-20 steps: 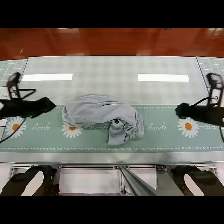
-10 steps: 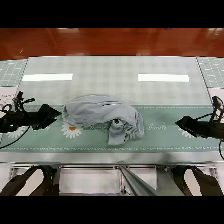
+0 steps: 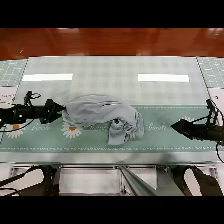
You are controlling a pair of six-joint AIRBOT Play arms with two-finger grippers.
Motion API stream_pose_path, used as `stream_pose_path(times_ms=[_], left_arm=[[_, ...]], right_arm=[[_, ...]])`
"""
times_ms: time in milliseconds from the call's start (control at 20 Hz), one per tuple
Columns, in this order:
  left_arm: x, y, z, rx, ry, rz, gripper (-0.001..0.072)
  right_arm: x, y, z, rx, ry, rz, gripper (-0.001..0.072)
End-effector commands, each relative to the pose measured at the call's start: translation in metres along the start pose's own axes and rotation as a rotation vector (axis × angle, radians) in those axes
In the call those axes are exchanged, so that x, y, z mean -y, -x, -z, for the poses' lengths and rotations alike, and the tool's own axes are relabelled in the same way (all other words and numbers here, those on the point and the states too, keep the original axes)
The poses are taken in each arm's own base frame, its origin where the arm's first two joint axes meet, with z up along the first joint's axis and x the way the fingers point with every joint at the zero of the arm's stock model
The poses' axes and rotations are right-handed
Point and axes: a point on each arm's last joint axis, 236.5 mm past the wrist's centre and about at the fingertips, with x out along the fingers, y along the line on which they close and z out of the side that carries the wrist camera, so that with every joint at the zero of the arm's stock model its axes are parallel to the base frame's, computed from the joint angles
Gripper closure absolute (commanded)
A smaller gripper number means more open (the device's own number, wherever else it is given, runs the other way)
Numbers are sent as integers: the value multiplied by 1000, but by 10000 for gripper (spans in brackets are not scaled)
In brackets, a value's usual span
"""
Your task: Fold the shirts.
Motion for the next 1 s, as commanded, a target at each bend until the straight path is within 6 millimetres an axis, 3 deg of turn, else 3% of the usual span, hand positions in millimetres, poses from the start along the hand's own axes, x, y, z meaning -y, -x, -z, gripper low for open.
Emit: stream_pose_path(times_ms=[0, 100, 150, 200, 350, 650, 950], left_arm=[[4, -11, -5, -32, -47, 5, 205], [11, -18, 2, -67, -95, 6, 213], [17, -20, 6, -83, -160, 13, 377], [25, -21, 11, -105, -220, 24, 680], [41, -17, 13, -128, -291, 48, 688], [57, -8, 10, -144, -326, 77, 688], [61, -6, 12, -156, -334, 85, 688]], right_arm=[[-1, 0, 1, -5, 1, -5, 306], [-4, 0, 1, -2, -9, -19, 306], [-8, 0, 0, 1, -15, -34, 306], [-11, 0, -1, 3, -22, -49, 306], [-26, -8, 7, -37, 3, -84, 306], [-75, -62, 51, -290, 31, -221, 306], [-94, -105, 67, -433, -4, -224, 306]])
